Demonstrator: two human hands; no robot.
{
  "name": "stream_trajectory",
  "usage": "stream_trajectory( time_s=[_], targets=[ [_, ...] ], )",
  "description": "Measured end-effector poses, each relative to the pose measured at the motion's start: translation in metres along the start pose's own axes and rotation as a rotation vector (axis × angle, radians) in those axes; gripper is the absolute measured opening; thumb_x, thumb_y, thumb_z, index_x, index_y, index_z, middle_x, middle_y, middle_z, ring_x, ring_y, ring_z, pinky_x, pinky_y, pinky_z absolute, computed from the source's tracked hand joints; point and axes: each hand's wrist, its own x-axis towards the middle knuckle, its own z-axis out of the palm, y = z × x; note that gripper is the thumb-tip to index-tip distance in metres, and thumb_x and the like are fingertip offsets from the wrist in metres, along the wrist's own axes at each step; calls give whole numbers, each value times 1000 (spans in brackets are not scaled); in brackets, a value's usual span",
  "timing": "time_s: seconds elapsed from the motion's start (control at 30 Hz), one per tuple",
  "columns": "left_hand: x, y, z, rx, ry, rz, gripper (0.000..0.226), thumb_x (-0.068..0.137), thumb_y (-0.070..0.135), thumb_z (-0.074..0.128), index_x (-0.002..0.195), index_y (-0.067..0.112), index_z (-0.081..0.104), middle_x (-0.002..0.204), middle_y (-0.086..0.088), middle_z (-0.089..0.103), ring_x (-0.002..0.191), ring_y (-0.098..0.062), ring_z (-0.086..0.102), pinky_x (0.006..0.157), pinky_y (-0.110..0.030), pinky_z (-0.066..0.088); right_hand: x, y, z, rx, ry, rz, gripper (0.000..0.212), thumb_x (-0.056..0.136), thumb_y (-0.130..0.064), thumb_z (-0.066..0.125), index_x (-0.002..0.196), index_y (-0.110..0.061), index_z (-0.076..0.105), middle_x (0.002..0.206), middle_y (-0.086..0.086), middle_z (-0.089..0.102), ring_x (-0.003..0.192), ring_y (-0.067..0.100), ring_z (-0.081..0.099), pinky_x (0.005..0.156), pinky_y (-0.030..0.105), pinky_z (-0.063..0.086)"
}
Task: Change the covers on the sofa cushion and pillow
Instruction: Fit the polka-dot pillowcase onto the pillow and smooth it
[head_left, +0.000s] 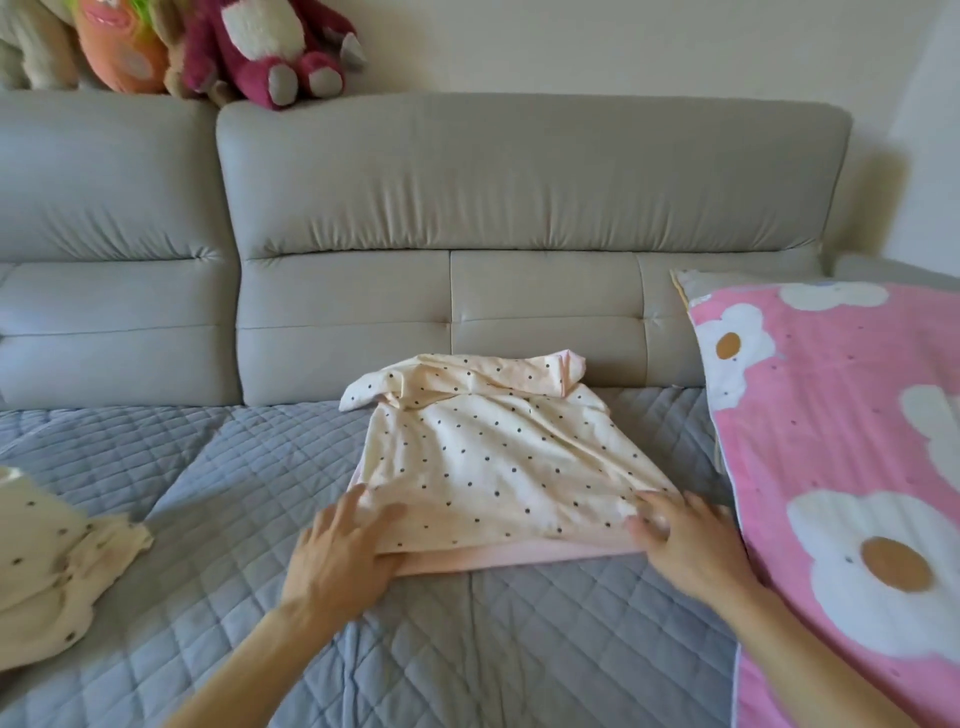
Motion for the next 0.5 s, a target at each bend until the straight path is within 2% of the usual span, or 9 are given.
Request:
stream_trajectory(
  time_s=[0.03,0.07,0.17,0.23,0.33,0.4,0.43,0.5],
  targets=[
    [-5,-6,2,-17,30,-39,42,94,44,48,136,50,45,149,7,35,127,-24,43,99,-38,45,-6,3,-2,26,78,7,38,98,-41,46,134,-34,56,129,6,52,122,31,52,97,35,39],
    [-9,-9,2,-32,45,-54,40,97,30,49,135,44,51,141,5,43,118,-24,51,89,-36,50,-11,3,-3,43,132,8,33,97,-28,49,127,-29,63,116,4,54,110,30,59,91,32,43],
    [-15,-14,-1,-80,120,-71,36,95,11,52,124,31,62,125,5,50,90,-25,65,70,-39,56,-28,2,-6,36,261,12,38,89,-4,54,123,-18,66,115,6,54,101,28,61,91,33,47],
    [-16,-15,-6,-82,174,-96,40,91,5,57,124,26,64,125,4,49,89,-27,65,68,-40,57,-38,1,-6,-25,282,7,43,87,-1,54,127,-16,64,116,6,53,102,28,59,92,34,48],
    [-19,-2,-9,52,45,-167,45,96,12,48,136,31,54,132,4,45,117,-22,49,86,-37,52,-53,-4,-10,-111,75,8,46,92,-12,48,136,-24,56,121,6,53,109,28,59,94,34,46],
    [-21,17,-13,167,-26,-185,46,92,20,46,137,31,49,139,4,42,128,-22,37,98,-37,41,-65,-6,-24,-9,-4,-44,44,95,-23,49,138,-27,54,131,7,50,117,28,57,98,34,44],
    [-19,27,-16,198,-31,-169,50,89,23,48,138,30,46,144,2,38,132,-23,33,103,-39,36,-73,-6,-33,55,23,-82,43,95,-29,51,138,-29,53,138,5,45,122,26,54,101,35,42],
    [-15,52,-21,172,-51,-97,64,85,29,51,147,33,32,155,-2,25,141,-27,23,111,-44,28,-88,3,-54,126,255,-142,44,92,-39,58,135,-31,54,145,-1,40,126,22,50,101,37,41]
  ],
)
